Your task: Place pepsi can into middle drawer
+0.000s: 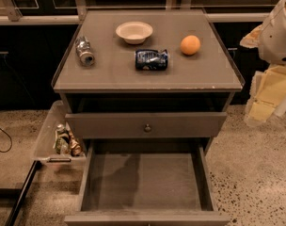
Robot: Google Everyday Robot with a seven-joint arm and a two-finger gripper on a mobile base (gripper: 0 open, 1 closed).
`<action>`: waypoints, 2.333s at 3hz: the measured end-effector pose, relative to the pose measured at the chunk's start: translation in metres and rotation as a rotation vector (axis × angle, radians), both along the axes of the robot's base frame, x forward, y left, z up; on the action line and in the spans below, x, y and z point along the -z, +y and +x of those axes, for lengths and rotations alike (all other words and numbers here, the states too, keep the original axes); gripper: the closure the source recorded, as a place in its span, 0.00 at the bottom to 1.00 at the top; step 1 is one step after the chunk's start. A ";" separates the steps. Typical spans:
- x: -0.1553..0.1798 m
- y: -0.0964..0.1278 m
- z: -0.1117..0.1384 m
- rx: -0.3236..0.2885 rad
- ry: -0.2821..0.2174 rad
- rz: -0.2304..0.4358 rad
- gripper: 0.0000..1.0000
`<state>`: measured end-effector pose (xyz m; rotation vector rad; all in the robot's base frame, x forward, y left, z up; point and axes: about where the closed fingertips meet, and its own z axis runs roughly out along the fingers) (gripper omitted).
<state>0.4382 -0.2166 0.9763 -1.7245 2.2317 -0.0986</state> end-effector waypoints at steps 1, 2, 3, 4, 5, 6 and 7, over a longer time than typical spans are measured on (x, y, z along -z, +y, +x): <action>0.000 0.000 0.000 0.000 0.000 0.000 0.00; 0.019 0.008 0.027 -0.003 -0.001 0.032 0.00; 0.042 0.018 0.066 -0.042 -0.015 0.053 0.00; 0.056 0.027 0.096 -0.099 -0.054 0.082 0.00; 0.077 0.035 0.146 -0.149 -0.094 0.123 0.00; 0.078 0.035 0.146 -0.149 -0.093 0.123 0.00; 0.078 0.038 0.149 -0.150 -0.108 0.133 0.00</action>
Offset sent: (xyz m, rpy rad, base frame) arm 0.0647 0.0161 -0.0493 0.0783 0.0157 0.0038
